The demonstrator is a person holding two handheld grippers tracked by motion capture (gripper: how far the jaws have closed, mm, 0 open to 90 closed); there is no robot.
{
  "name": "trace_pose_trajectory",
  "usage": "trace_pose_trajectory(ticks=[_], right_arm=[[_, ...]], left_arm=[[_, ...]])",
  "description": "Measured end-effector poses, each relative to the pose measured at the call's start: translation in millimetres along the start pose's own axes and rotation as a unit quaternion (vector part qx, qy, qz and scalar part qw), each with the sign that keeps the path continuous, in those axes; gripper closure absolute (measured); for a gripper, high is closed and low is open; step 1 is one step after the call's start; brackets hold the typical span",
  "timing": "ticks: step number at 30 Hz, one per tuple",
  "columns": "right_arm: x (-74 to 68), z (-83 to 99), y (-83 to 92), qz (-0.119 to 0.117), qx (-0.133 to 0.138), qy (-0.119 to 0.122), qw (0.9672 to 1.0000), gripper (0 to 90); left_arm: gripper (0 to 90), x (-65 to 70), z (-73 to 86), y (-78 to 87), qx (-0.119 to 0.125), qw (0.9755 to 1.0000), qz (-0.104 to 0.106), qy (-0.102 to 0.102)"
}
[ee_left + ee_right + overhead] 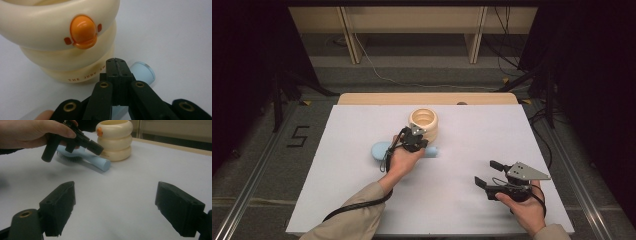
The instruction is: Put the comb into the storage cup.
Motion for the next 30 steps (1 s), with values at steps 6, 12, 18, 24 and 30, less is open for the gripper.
trace_pose_trajectory(ticks=[6, 12, 18, 24, 30], right_arm=[[0.1, 1.0, -0.6, -0.002, -0.003, 0.001, 1.0000, 17.4], [0.6, -0.4, 1.2, 0.001, 0.001, 0.002, 1.0000, 17.3], [-0.1, 0.9, 0.0, -0.001, -0.004, 0.003, 1.0000, 17.3], [-0.1, 2.3, -1.1, -0.002, -0.011, 0.003, 0.9999, 17.3], [0.5, 3.3, -1.4, -0.003, -0.014, 0.002, 0.9999, 17.3]], left_arm=[[90.0, -0.8, -0.5, -3.9, -0.005, 1.0000, -0.002, 0.001], [90.0, -4.3, 1.2, -5.4, -0.018, 0.9998, -0.002, 0.001], [90.0, -5.6, 0.7, -5.2, -0.026, 0.9997, 0.001, -0.001], [90.0, -6.8, -1.1, -6.0, -0.038, 0.9993, 0.006, 0.001], [90.0, -5.6, -1.6, -5.9, -0.044, 0.9990, 0.008, 0.001]])
Point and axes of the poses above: each handheld gripper's, and its own axes: y roughly backward along the jaws, z roughly out of its underside, x roughly to its right, the point moved 5 cm from there along -y, roughly forward along the jaws, and after that the axes turned 8 degrees about z, right-handed, at the moved point
